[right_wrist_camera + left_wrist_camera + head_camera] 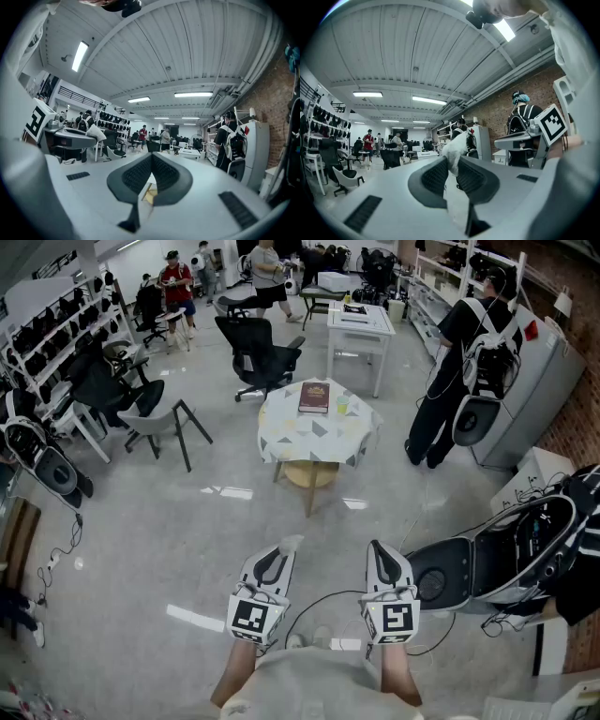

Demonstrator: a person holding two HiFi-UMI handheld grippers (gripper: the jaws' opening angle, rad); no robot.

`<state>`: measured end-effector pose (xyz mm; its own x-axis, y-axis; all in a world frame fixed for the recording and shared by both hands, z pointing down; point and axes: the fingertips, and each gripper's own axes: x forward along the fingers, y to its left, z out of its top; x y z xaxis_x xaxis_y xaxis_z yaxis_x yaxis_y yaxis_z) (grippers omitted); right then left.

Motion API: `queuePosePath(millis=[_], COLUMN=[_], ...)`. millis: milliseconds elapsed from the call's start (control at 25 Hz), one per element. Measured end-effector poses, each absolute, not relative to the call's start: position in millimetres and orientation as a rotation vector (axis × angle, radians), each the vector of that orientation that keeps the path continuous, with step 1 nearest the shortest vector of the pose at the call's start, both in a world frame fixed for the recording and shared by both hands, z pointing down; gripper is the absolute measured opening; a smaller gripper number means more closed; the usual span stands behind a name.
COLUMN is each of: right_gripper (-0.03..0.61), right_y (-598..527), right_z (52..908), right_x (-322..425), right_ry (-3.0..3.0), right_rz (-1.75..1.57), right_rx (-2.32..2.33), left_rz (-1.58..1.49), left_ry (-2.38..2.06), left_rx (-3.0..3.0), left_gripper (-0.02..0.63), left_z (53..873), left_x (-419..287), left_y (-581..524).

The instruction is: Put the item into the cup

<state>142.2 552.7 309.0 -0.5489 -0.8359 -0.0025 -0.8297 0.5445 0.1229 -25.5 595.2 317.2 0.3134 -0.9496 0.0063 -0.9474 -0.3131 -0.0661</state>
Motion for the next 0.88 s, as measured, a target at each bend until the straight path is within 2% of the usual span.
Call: queuePosePath(millis=[880], right_gripper=[0.006], right_y=[515], right_z=[323], right_x=[180], right_ry=[-2.738], right_rz=[-0.104], right_rx=[1.421], left_rz=[-0.095], left_ry=[1.825], left_rx=[-2.479], left_gripper=[0.057], left_z=[320], left_x=[19], left_y=[565])
